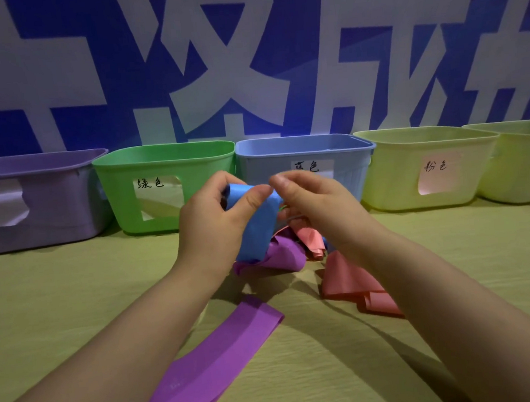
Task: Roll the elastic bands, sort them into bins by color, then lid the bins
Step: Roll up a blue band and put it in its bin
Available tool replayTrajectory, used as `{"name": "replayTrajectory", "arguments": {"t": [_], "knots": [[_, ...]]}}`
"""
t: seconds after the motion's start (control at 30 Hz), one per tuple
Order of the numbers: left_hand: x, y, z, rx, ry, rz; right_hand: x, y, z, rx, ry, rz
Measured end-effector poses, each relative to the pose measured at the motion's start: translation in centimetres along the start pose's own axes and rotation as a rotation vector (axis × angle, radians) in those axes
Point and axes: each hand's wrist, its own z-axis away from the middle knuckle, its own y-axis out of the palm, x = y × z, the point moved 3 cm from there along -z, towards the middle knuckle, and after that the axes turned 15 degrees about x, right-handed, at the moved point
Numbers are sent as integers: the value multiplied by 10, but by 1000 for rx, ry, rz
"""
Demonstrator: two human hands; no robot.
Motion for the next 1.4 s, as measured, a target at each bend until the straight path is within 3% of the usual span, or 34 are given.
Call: {"name": "replayTrajectory", "arguments": {"t": [0.2,0.37,0.63,0.8,1.03,1.4], "knots": [[-3,1,1,7,-76,103,3,0,2,47,-79,-24],[0,8,1,94,-151,122,-2,-2,-2,-27,-58,36],[1,8,2,164,-48,123,-4,-3,0,-43,24,-8],[-2,6,1,107,14,98,-3,0,0,-20,89,-81],[1,2,-1,21,-38,124,-6,6,-3,-1,-44,71],[0,3,1,-6,-70,158,-3,13,-2,-60,-95,29]]}}
